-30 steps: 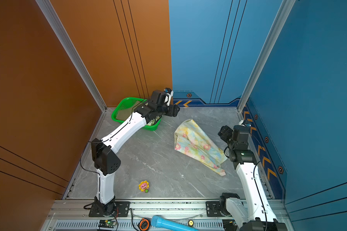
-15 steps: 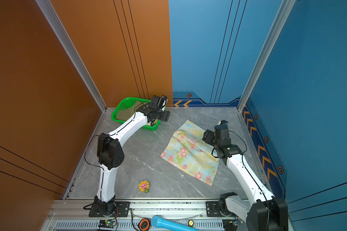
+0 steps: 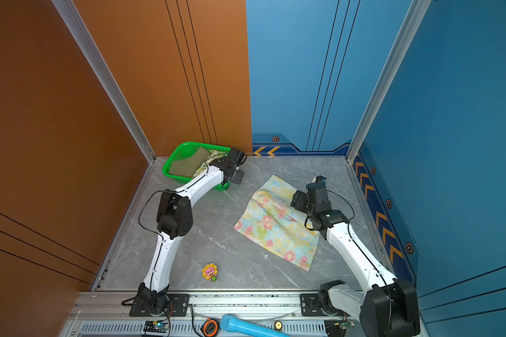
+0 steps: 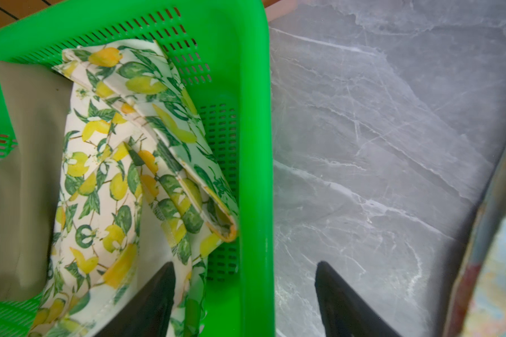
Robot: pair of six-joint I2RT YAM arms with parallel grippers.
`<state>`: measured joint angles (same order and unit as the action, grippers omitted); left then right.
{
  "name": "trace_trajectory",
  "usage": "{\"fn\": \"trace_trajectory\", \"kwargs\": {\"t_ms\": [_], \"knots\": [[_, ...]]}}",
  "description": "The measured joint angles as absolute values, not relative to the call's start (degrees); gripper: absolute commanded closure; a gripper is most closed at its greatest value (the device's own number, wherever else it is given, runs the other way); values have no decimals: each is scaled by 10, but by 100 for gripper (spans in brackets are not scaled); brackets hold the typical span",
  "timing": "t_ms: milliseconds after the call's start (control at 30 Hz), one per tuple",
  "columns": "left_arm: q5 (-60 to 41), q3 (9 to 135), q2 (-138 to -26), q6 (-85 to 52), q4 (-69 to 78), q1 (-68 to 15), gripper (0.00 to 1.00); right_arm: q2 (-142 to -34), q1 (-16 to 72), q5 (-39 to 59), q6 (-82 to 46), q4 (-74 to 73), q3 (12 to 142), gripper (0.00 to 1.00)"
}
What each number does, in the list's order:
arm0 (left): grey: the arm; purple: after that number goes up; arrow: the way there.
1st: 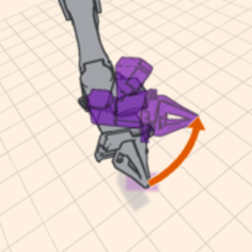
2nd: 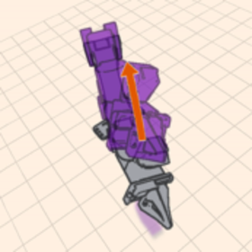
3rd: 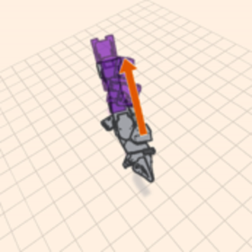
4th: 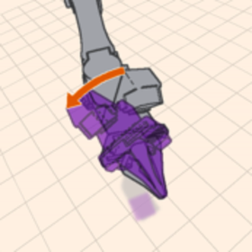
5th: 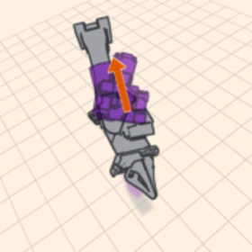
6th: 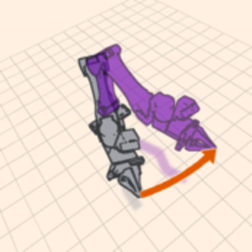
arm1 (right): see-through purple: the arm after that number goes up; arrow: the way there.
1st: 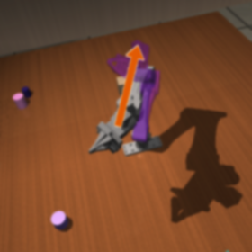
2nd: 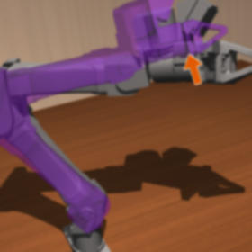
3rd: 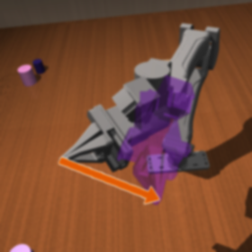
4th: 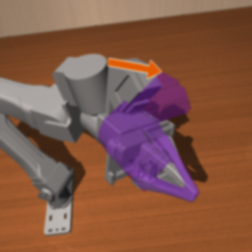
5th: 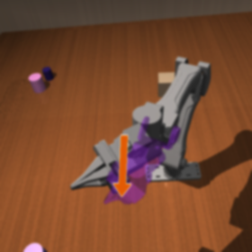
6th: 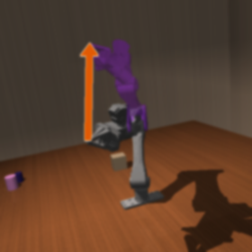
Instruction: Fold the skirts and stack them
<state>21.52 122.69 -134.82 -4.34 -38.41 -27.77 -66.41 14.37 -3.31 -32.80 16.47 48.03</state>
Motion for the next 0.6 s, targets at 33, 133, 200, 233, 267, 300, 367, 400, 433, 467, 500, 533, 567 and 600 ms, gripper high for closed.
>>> {"fn": "trace_trajectory", "kwargs": {"t_ms": [33, 133, 200, 233, 267, 300, 367, 400, 433, 467, 500, 533, 567, 600], "knots": [[215, 1228, -1348, -45, -384, -277, 27, -667, 144, -33, -328, 163, 481, 19], [215, 1234, -1353, -52, -384, -274, 35, -677, 147, -33, -328, 162, 485, 20], [214, 1239, -1362, -60, -383, -274, 40, -681, 152, -33, -328, 159, 487, 20], [214, 1240, -1366, -63, -384, -274, 42, -683, 155, -33, -328, 159, 489, 20], [214, 1241, -1371, -66, -384, -274, 45, -684, 157, -33, -328, 159, 491, 20], [214, 1242, -1375, -71, -384, -274, 51, -685, 159, -33, -328, 159, 493, 20], [213, 1242, -1385, -79, -385, -274, 62, -686, 162, -33, -328, 156, 496, 20], [213, 1242, -1387, -84, -385, -274, 67, -686, 163, -33, -328, 154, 496, 20], [214, 1243, -1390, -90, -389, -274, 72, -686, 165, -34, -328, 154, 496, 20], [221, 1246, -1392, -93, -392, -271, 76, -686, 166, -35, -328, 154, 496, 20], [218, 1250, -1392, -94, -397, -269, 78, -686, 166, -37, -328, 154, 496, 20], [217, 1254, -1393, -95, -400, -268, 81, -686, 168, -39, -328, 154, 496, 20], [217, 1255, -1393, -101, -403, -267, 85, -686, 168, -41, -328, 154, 496, 20], [218, 1255, -1393, -106, -405, -266, 87, -686, 169, -43, -328, 154, 496, 20]]}}
